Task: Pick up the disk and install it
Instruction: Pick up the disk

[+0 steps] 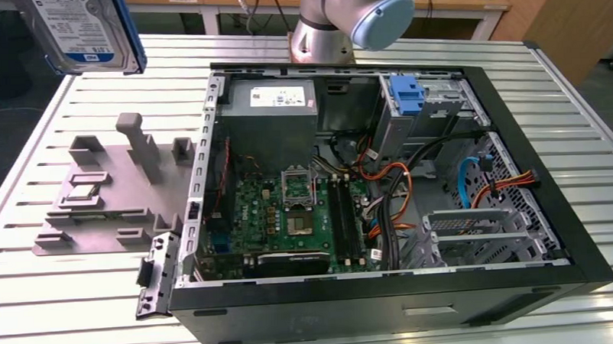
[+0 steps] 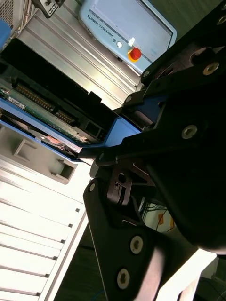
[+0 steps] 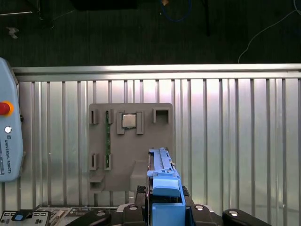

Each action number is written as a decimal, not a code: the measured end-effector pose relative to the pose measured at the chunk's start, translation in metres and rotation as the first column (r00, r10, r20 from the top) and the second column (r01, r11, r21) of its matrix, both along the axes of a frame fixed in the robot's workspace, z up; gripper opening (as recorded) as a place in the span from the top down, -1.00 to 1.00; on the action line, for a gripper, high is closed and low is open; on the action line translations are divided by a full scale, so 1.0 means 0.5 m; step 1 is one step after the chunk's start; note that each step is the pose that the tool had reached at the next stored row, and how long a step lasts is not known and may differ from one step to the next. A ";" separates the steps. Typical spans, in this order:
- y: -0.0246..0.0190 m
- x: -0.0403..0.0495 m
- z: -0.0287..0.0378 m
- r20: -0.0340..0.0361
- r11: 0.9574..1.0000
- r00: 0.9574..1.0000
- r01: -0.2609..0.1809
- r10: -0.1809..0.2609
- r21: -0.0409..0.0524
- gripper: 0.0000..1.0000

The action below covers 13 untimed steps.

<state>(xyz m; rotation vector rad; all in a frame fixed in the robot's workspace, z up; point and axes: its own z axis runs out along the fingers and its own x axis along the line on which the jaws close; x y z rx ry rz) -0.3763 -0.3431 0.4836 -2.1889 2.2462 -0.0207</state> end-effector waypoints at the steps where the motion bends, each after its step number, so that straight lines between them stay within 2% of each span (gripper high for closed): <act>1: 0.0000 0.003 0.000 0.000 1.000 1.000 0.000 0.000 0.000 0.27; 13: 0.0000 0.029 0.000 0.000 1.000 1.000 0.000 0.000 0.000 0.27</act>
